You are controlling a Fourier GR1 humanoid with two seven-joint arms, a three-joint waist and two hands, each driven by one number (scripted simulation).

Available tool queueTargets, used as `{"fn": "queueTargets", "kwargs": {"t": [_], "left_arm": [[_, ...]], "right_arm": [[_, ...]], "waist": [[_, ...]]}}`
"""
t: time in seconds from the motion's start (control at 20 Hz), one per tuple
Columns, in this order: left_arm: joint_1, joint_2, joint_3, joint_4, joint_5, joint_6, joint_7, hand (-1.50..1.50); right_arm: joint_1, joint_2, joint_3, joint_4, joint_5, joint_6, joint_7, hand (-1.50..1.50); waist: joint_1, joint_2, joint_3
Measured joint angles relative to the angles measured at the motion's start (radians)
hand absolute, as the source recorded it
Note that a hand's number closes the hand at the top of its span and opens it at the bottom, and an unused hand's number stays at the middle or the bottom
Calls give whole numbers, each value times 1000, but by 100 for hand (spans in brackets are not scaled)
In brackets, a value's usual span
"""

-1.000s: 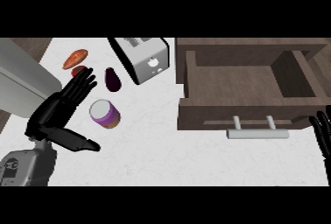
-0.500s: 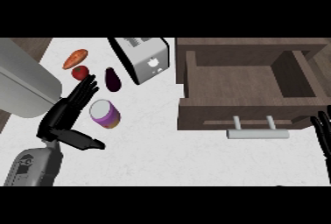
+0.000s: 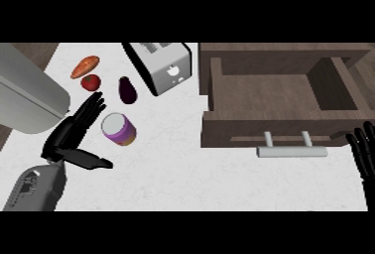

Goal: Pick up the can, place it into the drawer and close the drawer

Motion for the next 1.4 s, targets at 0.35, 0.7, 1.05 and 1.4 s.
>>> {"fn": "queueTargets", "kwargs": {"t": [0.35,0.7,1.05,1.4], "left_arm": [[-34,31,11,146,-41,-14,-106,-150],[-101,40,16,342,-89,0,-224,-150],[-176,51,34,519,-113,19,-295,-150],[-257,53,41,677,-142,37,-376,-150]], "right_arm": [[-2,14,-5,49,20,9,-57,-150],[-15,9,-16,-1,10,12,-3,-150],[-41,14,-13,-13,19,3,30,-150],[-14,24,-16,-68,1,13,50,-150]], "waist": [[0,0,0],[-4,1,-1],[-4,1,-1],[-9,3,-1]]}}
